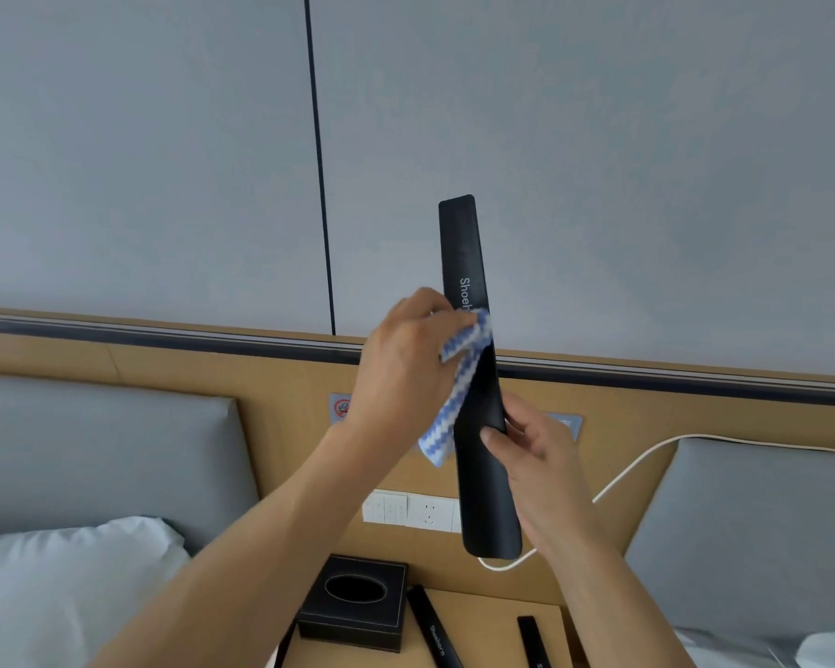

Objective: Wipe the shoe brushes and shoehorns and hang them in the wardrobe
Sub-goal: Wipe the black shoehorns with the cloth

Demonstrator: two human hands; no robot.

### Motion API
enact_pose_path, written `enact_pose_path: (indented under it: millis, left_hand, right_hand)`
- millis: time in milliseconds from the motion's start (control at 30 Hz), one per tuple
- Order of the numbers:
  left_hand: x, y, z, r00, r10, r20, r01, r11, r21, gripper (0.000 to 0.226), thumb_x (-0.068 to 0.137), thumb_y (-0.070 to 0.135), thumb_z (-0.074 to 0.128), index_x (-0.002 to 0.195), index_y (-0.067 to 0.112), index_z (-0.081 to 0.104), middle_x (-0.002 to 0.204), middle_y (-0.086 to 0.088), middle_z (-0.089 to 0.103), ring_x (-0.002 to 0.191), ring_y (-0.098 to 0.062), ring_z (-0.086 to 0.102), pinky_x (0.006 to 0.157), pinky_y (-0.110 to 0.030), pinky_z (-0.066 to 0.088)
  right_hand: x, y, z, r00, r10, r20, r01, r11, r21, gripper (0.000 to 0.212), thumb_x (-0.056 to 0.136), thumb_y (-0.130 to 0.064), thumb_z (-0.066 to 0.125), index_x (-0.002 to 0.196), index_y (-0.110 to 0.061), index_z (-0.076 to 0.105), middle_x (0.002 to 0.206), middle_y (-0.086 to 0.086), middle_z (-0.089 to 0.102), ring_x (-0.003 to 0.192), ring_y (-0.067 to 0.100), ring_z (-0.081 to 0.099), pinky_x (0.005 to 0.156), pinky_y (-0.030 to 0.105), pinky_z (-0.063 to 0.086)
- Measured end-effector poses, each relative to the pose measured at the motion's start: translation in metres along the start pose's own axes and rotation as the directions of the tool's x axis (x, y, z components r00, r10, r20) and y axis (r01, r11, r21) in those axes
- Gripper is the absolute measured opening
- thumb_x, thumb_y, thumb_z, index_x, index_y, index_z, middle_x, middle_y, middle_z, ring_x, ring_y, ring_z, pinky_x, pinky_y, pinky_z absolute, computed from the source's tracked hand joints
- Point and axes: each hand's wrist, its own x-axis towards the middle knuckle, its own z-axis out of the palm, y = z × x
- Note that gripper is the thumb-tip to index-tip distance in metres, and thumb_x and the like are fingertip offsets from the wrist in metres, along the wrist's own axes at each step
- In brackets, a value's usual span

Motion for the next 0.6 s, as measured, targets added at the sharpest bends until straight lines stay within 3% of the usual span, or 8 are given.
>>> enact_pose_path:
  millis: [267,433,600]
  left_hand:
    - [0.088,-0.014,-0.027,0.996,-0.033,-0.078,0.045,0.987,0.154,0.033,0.087,0.007,0.062,0.116,0.017,0.073,0.108,-0.009,0.064,0.094,-0.029,0.064,0.080,-0.032,0.047]
    - [0.109,-0.006,-0.029,0.994,-0.032,-0.104,0.051,0.981,0.186,0.031,0.089,0.009,0.060,0.117,0.016,0.071,0.111,-0.009,0.063,0.098,-0.029,0.062,0.082,-0.036,0.048]
    - [0.077,0.016,-0.010,0.997,0.037,0.074,-0.046,0.991,0.128,0.027,0.090,0.016,0.063,0.115,0.016,0.073,0.110,-0.010,0.063,0.096,-0.033,0.062,0.082,-0.043,0.050]
  right_hand:
    - [-0.006,-0.002,0.003,0.998,-0.021,0.065,0.026,0.996,-0.089,0.035,0.098,-0.011,0.059,0.128,-0.030,0.062,0.109,-0.010,0.071,0.109,0.011,0.064,0.095,0.040,0.056]
    - [-0.002,-0.005,0.005,0.999,-0.039,0.033,0.042,0.995,-0.089,0.034,0.099,-0.015,0.059,0.131,-0.028,0.060,0.113,-0.009,0.070,0.111,0.011,0.063,0.097,0.041,0.055]
    - [0.006,-0.008,0.006,0.992,-0.120,0.037,0.120,0.993,-0.001,0.038,0.100,-0.016,0.057,0.135,-0.032,0.056,0.121,-0.014,0.069,0.118,0.006,0.061,0.098,0.038,0.054]
